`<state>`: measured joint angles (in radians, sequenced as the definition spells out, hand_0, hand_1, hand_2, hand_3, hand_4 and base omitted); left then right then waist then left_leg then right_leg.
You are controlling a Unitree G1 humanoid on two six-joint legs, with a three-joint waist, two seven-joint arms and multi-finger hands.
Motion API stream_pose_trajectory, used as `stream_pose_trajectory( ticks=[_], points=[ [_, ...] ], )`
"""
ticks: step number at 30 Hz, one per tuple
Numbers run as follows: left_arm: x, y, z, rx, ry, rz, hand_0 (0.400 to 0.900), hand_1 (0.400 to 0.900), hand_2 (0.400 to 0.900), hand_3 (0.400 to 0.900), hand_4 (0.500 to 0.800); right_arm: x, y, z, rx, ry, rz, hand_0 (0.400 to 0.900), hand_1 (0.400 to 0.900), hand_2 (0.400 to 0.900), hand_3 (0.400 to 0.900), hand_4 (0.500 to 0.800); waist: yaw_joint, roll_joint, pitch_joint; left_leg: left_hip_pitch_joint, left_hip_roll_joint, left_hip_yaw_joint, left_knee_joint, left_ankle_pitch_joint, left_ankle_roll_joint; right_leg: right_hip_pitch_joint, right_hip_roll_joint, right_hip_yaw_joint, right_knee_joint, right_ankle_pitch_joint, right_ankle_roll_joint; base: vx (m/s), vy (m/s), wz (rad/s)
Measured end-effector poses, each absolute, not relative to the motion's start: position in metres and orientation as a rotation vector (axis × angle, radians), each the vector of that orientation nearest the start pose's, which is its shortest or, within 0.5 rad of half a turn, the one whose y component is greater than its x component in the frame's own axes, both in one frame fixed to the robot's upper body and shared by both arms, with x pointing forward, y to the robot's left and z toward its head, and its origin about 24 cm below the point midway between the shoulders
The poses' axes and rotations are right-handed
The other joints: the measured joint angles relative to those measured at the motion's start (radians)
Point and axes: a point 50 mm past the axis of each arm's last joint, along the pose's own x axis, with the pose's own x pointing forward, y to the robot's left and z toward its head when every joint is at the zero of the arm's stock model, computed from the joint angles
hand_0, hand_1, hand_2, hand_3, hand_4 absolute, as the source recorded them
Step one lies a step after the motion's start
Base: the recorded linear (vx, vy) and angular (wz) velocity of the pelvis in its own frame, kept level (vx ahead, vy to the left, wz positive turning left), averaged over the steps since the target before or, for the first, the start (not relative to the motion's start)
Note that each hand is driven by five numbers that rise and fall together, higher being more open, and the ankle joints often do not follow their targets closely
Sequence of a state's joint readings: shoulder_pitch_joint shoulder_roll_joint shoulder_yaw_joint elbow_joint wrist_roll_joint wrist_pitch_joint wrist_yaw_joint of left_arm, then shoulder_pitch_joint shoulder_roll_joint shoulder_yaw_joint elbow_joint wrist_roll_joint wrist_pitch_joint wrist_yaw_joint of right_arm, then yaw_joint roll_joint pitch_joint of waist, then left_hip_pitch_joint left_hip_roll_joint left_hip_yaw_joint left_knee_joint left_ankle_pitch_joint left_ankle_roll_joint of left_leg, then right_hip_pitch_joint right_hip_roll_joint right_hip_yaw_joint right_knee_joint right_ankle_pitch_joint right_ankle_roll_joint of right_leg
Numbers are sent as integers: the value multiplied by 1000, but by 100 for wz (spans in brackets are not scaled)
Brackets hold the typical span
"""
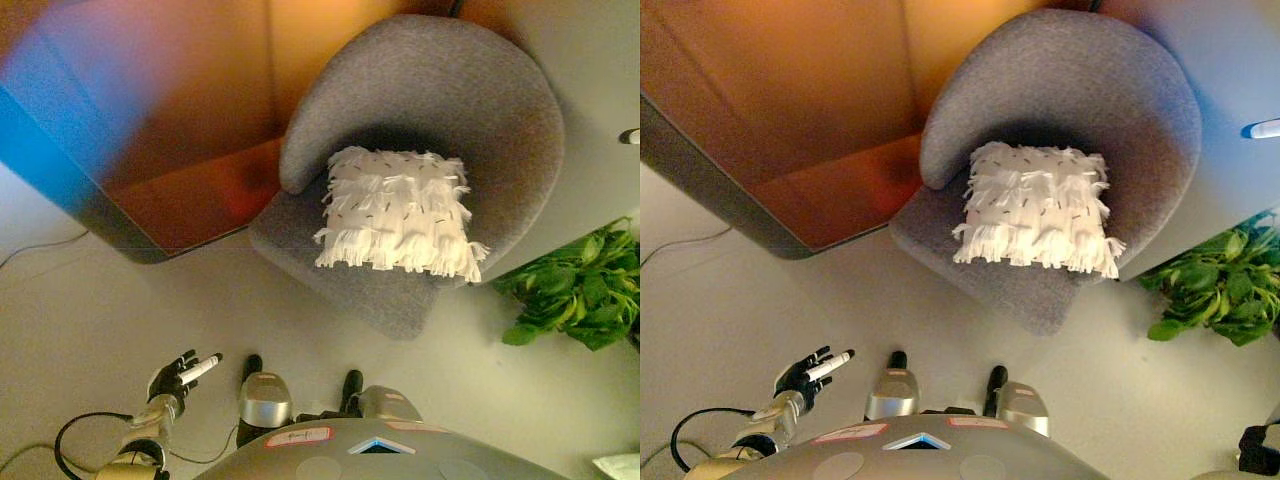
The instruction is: Pick up the pillow and put it on the sofa.
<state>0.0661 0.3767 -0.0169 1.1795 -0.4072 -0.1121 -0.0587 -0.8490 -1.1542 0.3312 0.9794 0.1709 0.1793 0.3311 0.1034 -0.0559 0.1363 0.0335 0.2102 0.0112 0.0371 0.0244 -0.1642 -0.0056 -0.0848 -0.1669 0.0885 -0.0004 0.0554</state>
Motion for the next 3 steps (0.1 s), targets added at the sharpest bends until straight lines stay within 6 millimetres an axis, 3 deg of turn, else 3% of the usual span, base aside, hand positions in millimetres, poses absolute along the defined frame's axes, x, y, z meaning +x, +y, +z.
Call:
stream_pose_trajectory(
  ticks=[3],
  points=[
    [84,290,-141,-33,1048,390,900,900,900,900,800,301,-405,178,-690,364,-225,900,900,900,900,800,-43,7,-11,13,-1,20,-10,0,1,3,2,19,-7,6,2,-76,109,-19]
  ],
)
